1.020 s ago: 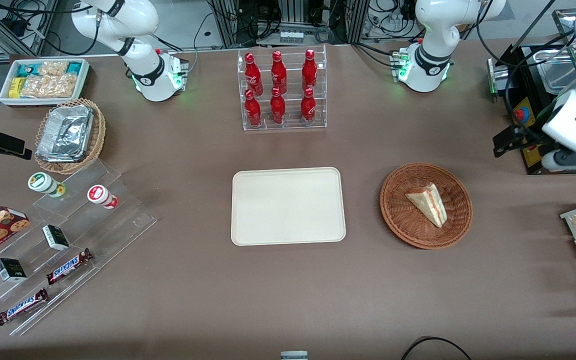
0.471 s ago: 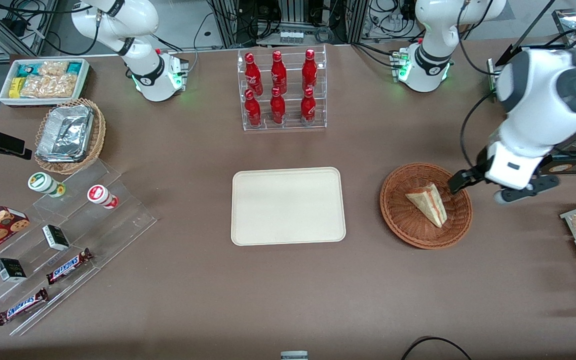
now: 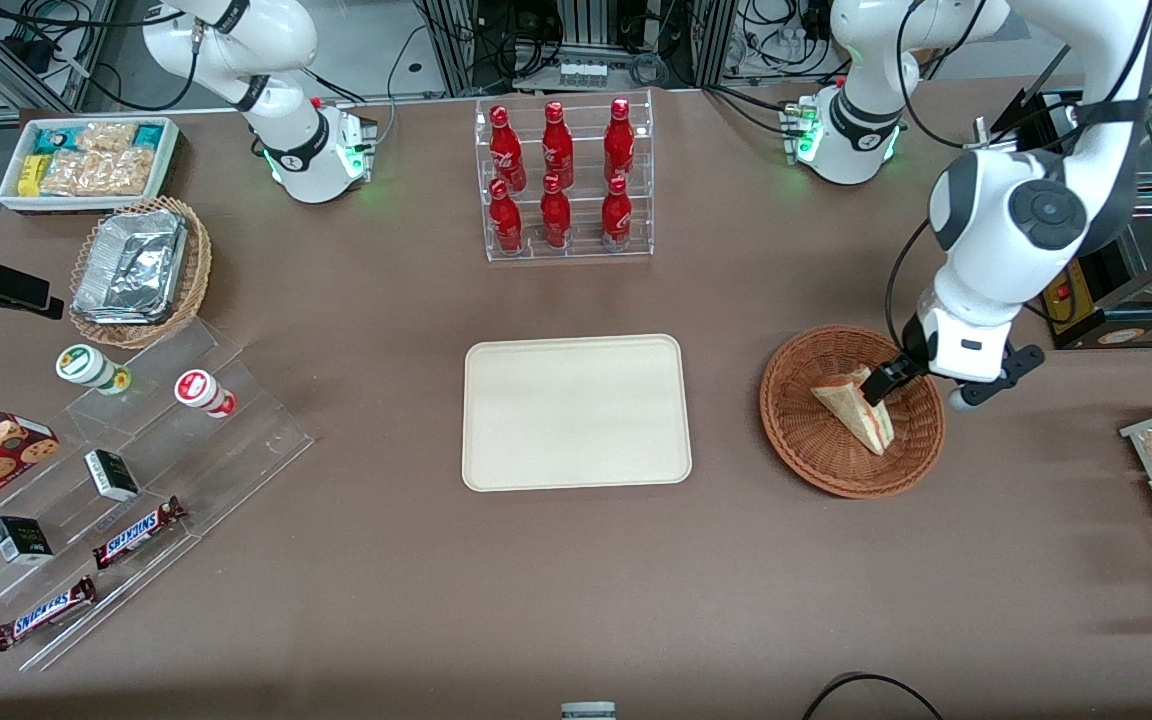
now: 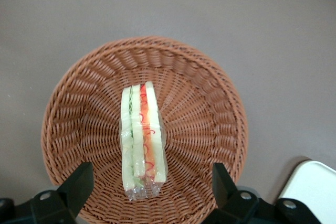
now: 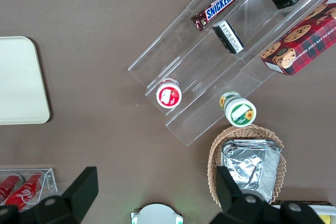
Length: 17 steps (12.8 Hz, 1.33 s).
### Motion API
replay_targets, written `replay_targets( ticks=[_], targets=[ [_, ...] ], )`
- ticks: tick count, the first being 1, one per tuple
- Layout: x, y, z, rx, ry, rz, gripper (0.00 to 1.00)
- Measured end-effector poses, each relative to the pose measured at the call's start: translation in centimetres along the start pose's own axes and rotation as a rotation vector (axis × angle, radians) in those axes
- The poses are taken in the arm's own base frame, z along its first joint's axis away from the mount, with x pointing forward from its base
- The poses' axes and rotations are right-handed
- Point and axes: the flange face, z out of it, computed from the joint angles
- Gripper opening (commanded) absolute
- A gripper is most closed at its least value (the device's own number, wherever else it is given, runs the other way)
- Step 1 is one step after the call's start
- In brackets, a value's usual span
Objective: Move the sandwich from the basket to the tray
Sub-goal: 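Lower the open left gripper onto the sandwich in the wicker basket, then close the left gripper on the wrapped sandwich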
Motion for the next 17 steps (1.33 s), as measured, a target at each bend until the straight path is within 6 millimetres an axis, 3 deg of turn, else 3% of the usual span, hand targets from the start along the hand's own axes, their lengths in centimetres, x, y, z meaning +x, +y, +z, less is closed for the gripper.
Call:
replay_targets(
  ticks=[6,9,10,11,12,17],
  targets=[
    [-1.2,-0.2,7.0,-0.021,-0.02,-0.005,1.0],
    [-2.4,-0.2,8.9,-0.004,-0.053,0.009,1.0],
    [-2.5,-0.2,9.1,-0.002,-0.057,0.009,0.89],
    [-2.6,-0.3,9.3,0.0,-0.059,0.009,0.51],
    [-2.6,-0.3,9.3,0.0,-0.06,0.009,0.01],
    [-1.7,-1.2,9.1,0.044,-0.025,0.077,0.0]
  ],
)
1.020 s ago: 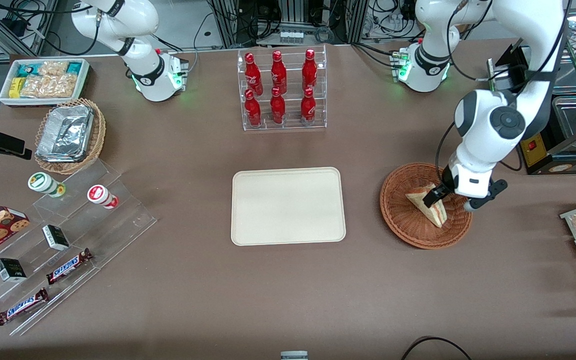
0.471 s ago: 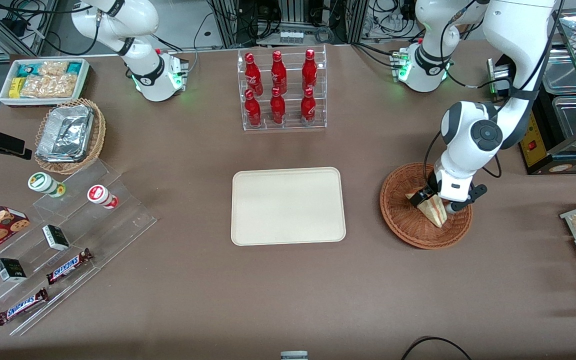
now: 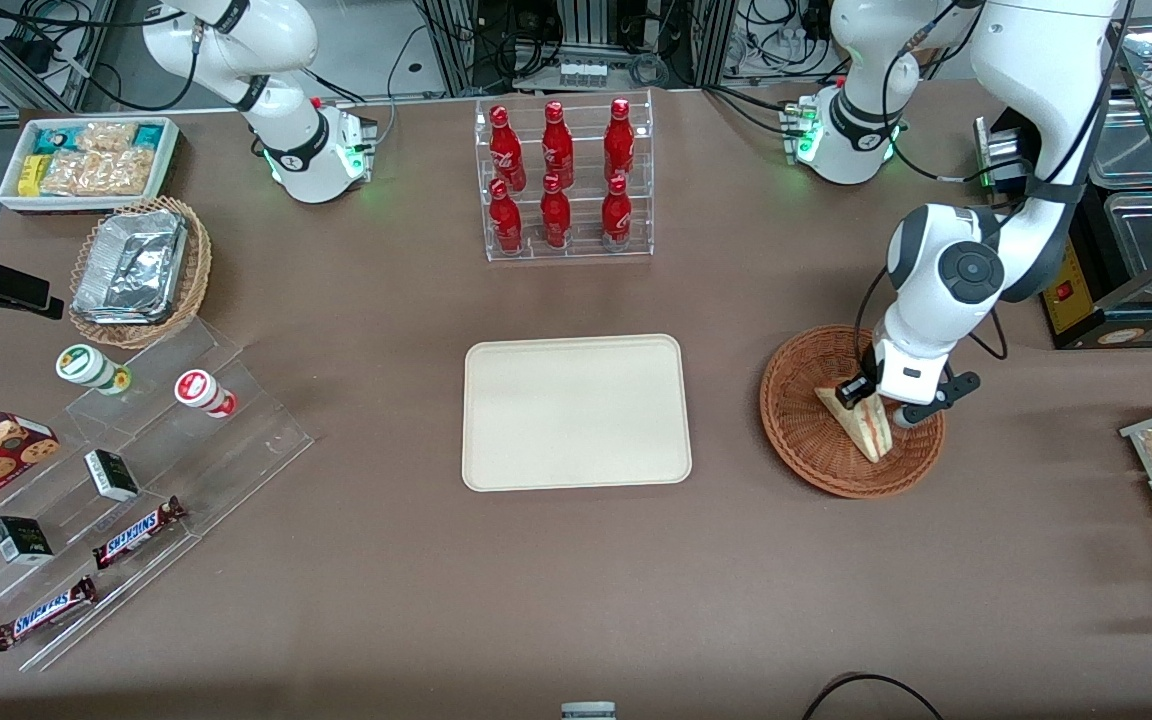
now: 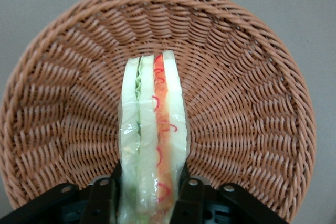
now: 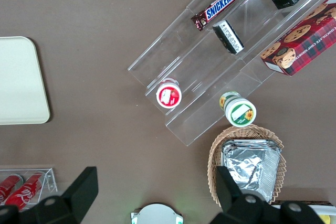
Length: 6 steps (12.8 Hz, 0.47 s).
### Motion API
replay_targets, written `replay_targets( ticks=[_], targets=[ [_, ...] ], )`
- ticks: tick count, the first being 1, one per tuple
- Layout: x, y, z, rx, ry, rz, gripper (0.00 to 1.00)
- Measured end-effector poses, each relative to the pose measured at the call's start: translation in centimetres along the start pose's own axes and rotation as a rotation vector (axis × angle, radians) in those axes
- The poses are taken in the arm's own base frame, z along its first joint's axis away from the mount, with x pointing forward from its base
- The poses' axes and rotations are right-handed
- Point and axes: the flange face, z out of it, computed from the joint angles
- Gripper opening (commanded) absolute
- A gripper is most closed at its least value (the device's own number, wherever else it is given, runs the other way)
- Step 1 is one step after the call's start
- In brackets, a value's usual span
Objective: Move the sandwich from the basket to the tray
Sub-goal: 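Close the left gripper on the wrapped sandwich, then lift the sandwich and carry it over the cream tray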
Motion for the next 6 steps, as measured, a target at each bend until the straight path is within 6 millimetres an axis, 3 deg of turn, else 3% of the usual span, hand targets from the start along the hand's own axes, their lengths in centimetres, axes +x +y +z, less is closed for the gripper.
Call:
replay_targets(
  ticks=[3,4,6],
  targets=[
    [0.9,0.6,-2.8,0.025,0.001,0.006,0.0],
    [1.4,1.6,-4.9,0.039,-0.003,0.017,0.0],
    [1.4,6.0,-10.2,0.063,-0.012,0.066,0.0]
  ],
)
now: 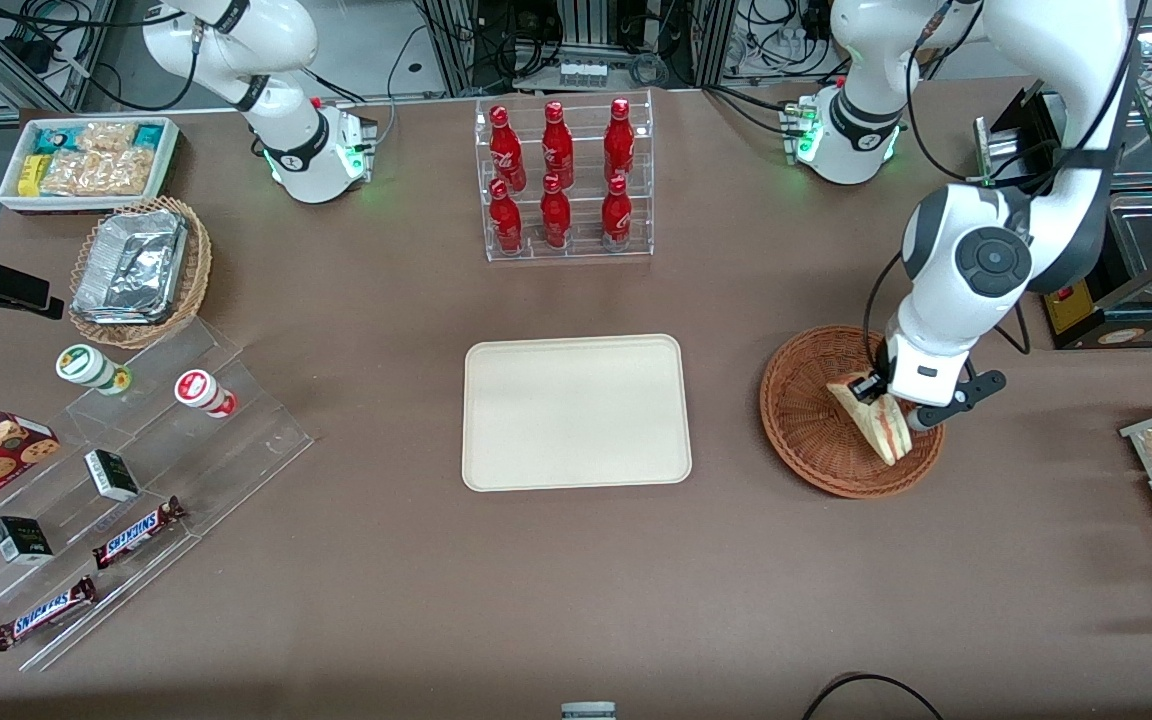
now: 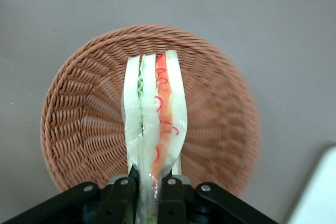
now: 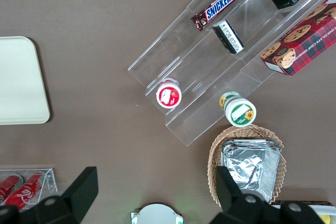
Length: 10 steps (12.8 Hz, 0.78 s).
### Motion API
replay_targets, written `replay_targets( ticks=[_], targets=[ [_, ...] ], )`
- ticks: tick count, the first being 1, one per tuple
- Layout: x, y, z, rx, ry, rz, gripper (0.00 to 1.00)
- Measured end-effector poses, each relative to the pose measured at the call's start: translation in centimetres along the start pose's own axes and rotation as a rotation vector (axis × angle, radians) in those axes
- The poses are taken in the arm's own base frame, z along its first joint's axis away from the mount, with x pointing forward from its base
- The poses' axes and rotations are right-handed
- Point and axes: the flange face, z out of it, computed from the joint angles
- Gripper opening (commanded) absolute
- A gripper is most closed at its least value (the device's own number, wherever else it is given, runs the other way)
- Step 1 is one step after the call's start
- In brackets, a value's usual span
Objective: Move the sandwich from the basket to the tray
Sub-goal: 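Lift the sandwich and carry it over the cream tray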
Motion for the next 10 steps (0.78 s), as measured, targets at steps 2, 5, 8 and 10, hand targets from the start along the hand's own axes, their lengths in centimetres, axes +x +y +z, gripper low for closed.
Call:
replay_targets(
  ticks=[2,5,8,10],
  targets=[
    [-1.3,6.2,-5.6,-0.013,0.012,0.053,0.0],
    [-3.8,14.4,-8.4,-0.052,0.008,0.147,0.0],
    [-8.1,22.1,-4.7,-0.07,-0.034,0.224,0.0],
    [-11.3,26.7,-2.1,-0.095,-0.05,0.264,0.0]
  ],
)
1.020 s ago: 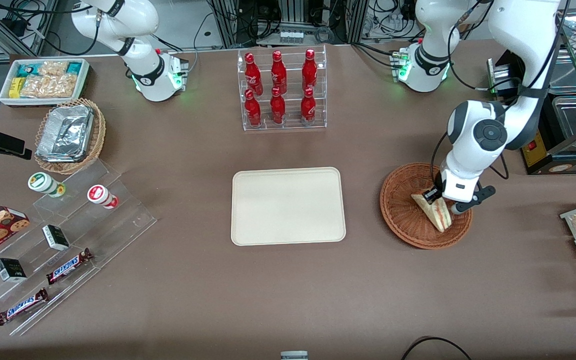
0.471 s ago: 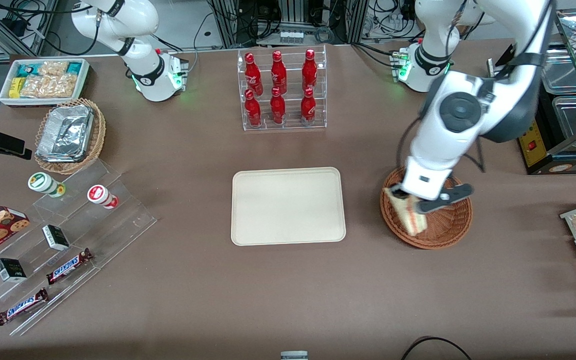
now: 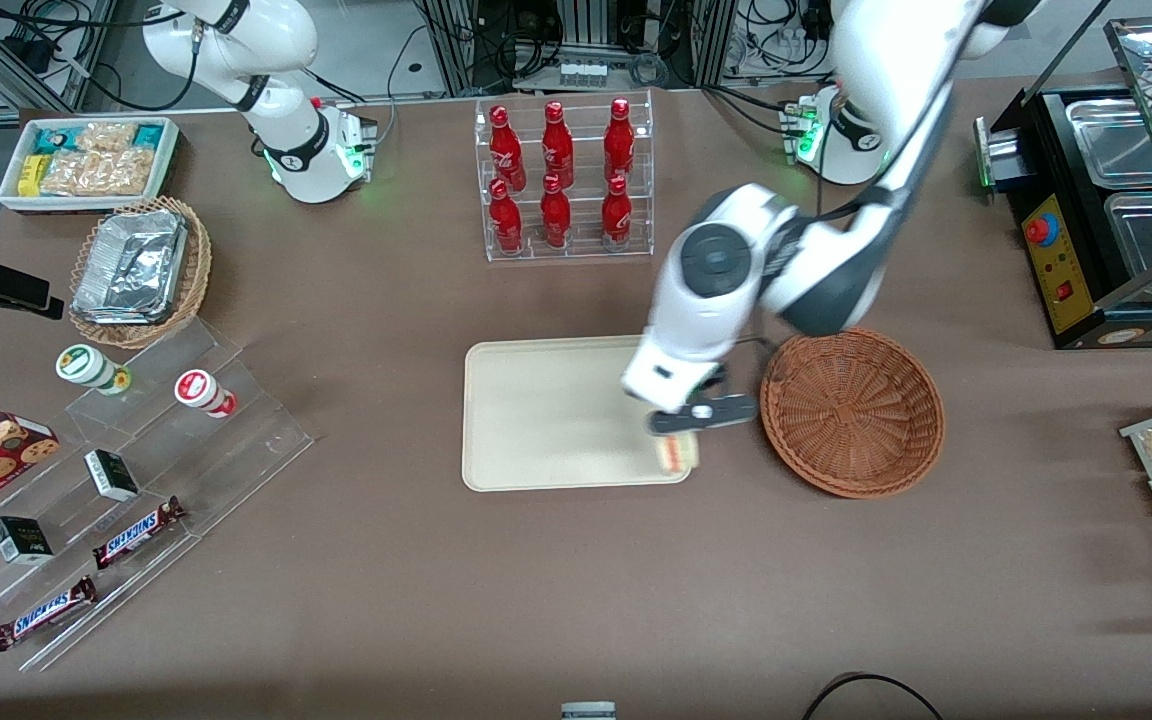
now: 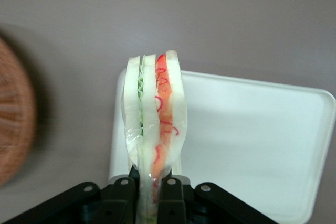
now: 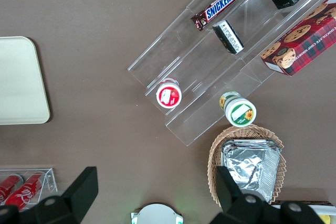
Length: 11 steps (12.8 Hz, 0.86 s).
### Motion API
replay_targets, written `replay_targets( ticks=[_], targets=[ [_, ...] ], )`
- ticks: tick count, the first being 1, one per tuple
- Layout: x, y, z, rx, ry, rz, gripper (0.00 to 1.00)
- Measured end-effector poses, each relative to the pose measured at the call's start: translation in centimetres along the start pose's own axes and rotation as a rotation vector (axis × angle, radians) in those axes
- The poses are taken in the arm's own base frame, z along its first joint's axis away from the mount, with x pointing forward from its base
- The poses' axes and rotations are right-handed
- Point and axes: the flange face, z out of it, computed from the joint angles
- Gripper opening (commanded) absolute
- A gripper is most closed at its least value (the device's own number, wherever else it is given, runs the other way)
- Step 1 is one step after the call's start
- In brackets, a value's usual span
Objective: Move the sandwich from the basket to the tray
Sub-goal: 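Lift the sandwich and carry it over the cream tray, then lower the sandwich onto the tray and open the left gripper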
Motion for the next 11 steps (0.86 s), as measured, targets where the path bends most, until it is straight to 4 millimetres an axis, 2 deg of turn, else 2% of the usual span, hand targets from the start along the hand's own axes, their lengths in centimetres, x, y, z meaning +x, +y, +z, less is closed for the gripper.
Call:
replay_targets(
  ticks=[2,5,9,11],
  targets=[
    [-1.8,3.4,3.0,-0.012,-0.016,0.029,0.0],
    [-3.8,6.3,6.8,-0.037,-0.019,0.072,0.0],
    [-6.2,7.8,11.5,0.007,-0.013,0.146,0.0],
    [-7.1,8.9,13.1,-0.025,0.003,0.167,0.0]
  ],
)
